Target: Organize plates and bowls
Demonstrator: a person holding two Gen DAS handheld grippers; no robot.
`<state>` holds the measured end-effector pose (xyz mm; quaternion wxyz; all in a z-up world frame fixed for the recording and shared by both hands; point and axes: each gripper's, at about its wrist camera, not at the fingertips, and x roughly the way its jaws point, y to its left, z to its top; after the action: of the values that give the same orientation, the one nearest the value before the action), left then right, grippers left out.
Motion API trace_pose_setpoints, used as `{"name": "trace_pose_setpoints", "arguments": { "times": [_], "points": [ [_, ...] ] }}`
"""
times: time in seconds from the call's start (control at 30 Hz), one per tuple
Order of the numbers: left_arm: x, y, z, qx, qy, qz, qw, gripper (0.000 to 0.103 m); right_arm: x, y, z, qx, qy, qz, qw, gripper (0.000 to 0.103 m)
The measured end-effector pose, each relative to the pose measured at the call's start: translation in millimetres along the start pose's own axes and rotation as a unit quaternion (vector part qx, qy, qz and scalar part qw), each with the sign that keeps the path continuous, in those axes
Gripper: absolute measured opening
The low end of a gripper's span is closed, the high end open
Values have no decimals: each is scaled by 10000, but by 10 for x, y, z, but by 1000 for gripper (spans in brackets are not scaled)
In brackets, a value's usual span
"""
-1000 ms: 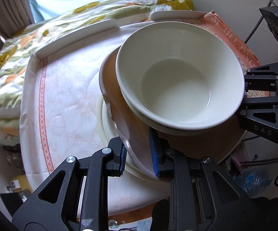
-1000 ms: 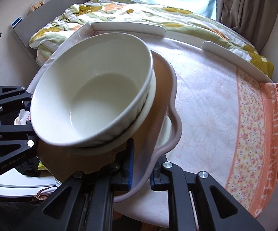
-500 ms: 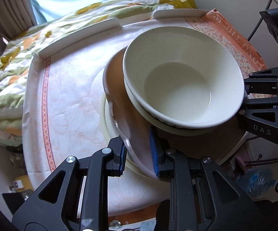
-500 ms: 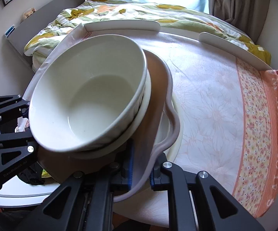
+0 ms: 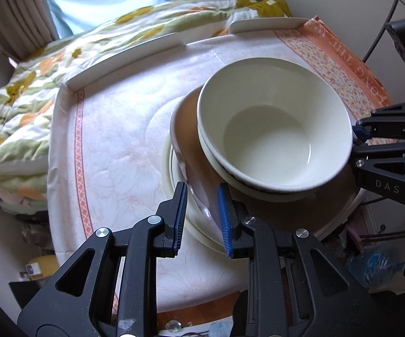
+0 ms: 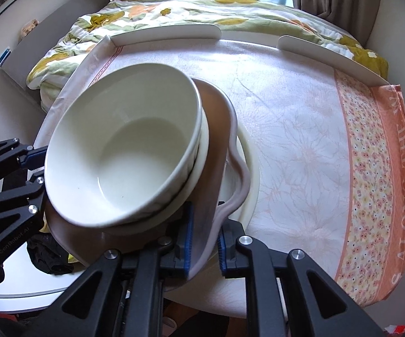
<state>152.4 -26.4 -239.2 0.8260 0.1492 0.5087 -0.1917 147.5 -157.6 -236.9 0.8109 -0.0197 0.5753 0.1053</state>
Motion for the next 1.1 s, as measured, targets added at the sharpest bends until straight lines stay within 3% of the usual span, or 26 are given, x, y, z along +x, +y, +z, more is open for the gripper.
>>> {"name": "trace_pose_setpoints", "arguments": {
  "times": [0.2,0.33,0.5,0.63,0.67,0.7,0.73,0.77,0.8,0.83,0.87,1.1],
  "points": [
    [-178,47,-46,-104,-17,-82,9999,20,-232,-32,-21,106,-70,-98,9999,15],
    [-506,129,-103,-270,-255,-84,9993,20,-507,-62,-132,261,-223,-97,9994,15],
    [-1175,240,-95,-681,-1009,-94,9925,20,-1052,-59,-274,469,-825,-35,9955,15],
    [-1815,254,-50,-1103,-1880,12,9760,20,-1549,15,-291,430,-1489,-154,9878,16],
    [-1955,245,-46,-1205,-2072,27,9709,21,-1672,39,-313,422,-1665,-183,9850,19],
    [-2089,230,-45,-1309,-2264,49,9652,24,-1813,53,-325,413,-1866,-192,9814,35],
    [-2192,220,-46,-1386,-2405,76,9607,50,-1951,69,-333,394,-2064,-181,9775,66],
    [-2294,198,-50,-1468,-2558,138,9554,99,-2072,83,-353,378,-2256,-190,9733,83],
    [-2402,177,-75,-1561,-2805,243,9468,100,-2197,98,-383,374,-2465,-228,9682,103],
    [-2506,143,-117,-1623,-3091,297,9366,103,-2326,113,-418,383,-2678,-287,9623,103],
    [-2574,115,-127,-1628,-3205,271,9327,103,-2403,118,-425,385,-2785,-335,9591,103],
    [-2695,-131,-175,-1575,-3240,678,9304,103,-2841,63,-560,625,-3479,-837,9317,103]
  ]
}}
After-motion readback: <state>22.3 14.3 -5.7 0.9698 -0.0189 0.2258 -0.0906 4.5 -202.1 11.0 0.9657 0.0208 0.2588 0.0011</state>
